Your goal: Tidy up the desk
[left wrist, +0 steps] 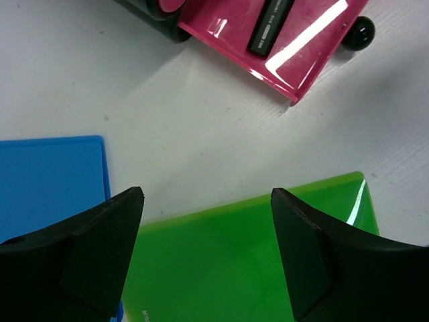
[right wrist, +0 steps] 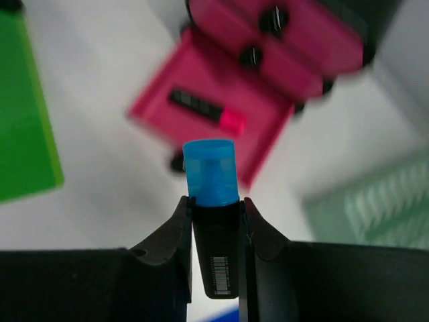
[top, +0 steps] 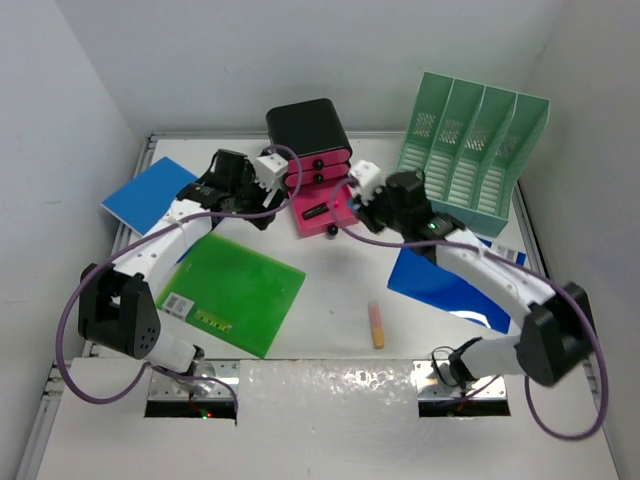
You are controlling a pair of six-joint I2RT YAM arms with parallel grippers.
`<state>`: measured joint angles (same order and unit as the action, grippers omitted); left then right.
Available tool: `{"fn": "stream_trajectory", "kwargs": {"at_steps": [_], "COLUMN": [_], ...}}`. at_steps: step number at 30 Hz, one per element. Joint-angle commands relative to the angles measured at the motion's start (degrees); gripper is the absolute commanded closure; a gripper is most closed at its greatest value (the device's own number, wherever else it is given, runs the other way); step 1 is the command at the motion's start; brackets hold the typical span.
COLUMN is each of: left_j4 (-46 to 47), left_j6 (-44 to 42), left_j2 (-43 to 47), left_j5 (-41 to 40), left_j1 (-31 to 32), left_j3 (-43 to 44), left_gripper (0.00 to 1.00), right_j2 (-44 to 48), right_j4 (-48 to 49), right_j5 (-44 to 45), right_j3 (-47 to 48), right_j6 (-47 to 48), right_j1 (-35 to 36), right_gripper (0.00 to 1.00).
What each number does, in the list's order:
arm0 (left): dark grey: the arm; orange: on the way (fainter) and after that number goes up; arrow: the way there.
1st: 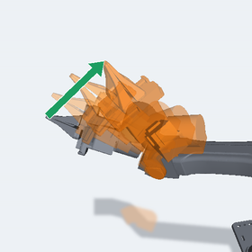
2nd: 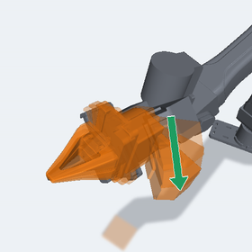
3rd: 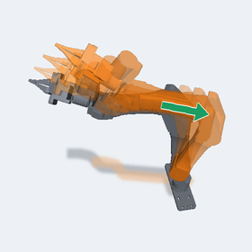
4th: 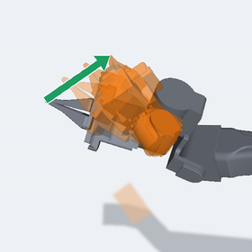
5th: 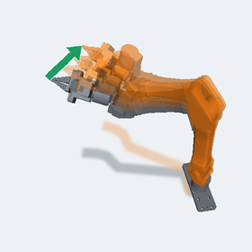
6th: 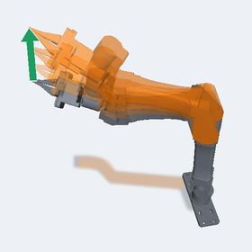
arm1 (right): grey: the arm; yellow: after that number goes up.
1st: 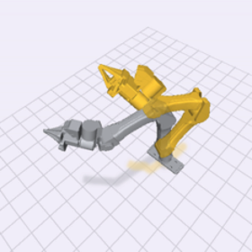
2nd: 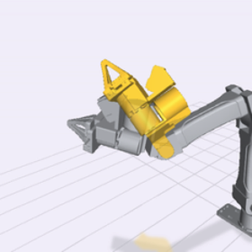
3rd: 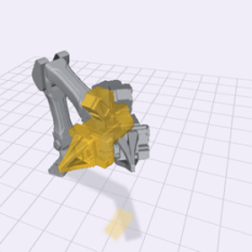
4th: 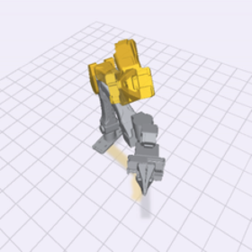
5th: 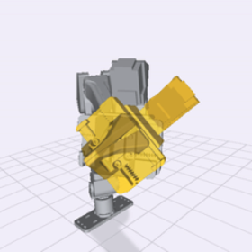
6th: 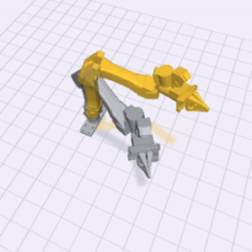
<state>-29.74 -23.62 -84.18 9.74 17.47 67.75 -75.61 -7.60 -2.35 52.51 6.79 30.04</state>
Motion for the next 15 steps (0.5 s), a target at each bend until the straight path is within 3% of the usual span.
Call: {"fn": "stream_trajectory", "kwargs": {"at_steps": [1,8,11,15], "left_j4": [2.67,3.37,3.46,3.46], "left_j6": [1.29,2.87,2.96,2.96], "left_j2": [2.09,2.97,2.62,1.74], "left_j5": [-1.12,0.02,1.07,2.13], "left_j1": [-2.35,-8.07,-8.68,-9.04], "left_j3": [-0.24,0.02,0.28,0.28], "left_gripper": [0.25,0.25,0.25,0.25], "right_j2": [-12.13,-35.55,-39.96,-40.67], "right_j4": [6.36,-7.86,-8.93,-2.34], "right_j5": [-6.24,-10.57,-11.45,-9.61], "right_j3": [9.43,36.59,40.04,36.26], "right_j6": [18.83,33.37,36.36,42.51], "right_j1": [2.48,2.65,2.65,2.92], "right_gripper": [1.0,1.0,1.0,1.0]}}
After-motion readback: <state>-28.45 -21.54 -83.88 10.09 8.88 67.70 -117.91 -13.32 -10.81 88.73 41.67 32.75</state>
